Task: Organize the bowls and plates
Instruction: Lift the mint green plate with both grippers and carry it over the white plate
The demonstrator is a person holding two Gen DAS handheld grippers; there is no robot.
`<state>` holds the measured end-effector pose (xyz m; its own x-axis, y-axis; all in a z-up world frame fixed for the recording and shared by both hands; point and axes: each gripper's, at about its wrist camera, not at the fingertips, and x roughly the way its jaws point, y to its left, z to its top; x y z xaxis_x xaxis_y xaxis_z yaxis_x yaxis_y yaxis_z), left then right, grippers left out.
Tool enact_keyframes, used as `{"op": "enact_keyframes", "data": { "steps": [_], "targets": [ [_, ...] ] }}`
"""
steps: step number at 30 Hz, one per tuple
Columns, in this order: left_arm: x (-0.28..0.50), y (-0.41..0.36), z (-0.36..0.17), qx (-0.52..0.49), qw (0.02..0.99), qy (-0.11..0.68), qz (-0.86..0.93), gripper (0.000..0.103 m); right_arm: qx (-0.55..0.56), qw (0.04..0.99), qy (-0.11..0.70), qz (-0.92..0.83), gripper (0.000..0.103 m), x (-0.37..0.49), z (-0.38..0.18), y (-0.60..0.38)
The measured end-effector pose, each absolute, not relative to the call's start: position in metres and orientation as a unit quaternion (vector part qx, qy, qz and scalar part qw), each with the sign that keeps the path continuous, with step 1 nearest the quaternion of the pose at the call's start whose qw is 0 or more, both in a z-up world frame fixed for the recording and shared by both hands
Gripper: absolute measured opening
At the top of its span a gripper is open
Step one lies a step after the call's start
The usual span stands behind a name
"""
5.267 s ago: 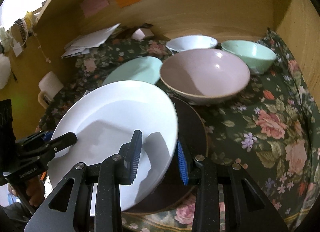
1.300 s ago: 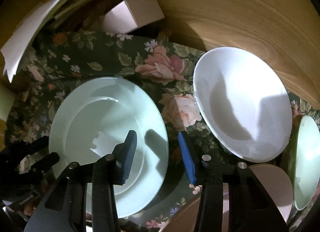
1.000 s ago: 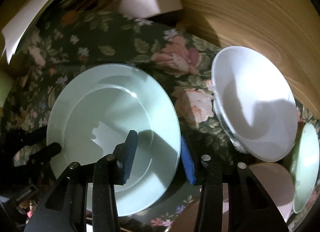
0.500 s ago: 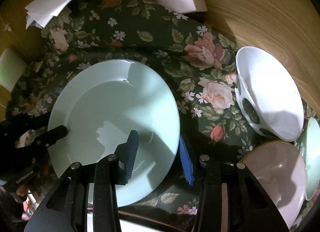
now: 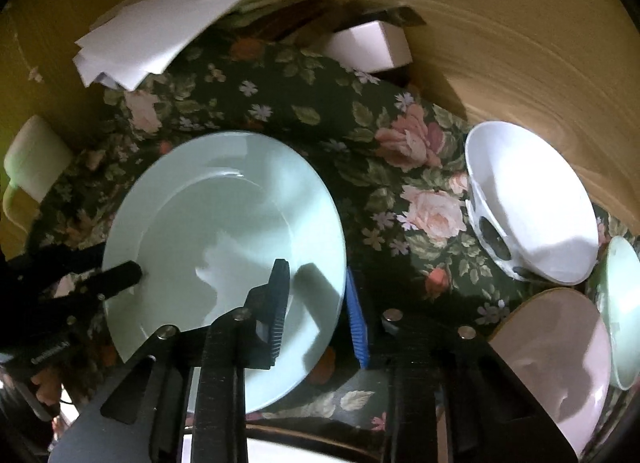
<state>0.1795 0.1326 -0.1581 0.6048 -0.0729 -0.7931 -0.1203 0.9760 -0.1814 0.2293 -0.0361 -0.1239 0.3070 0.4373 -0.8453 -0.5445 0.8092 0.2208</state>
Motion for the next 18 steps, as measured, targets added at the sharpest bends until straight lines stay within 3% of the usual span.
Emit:
{"op": "enact_keyframes", "data": {
  "steps": [18],
  "targets": [
    [0.123, 0.144, -0.118, -0.111, 0.909, 0.401, 0.028, 0.036, -0.004, 0.813, 0.472, 0.342, 0.022, 0.217, -0.095, -0.052]
  ]
}}
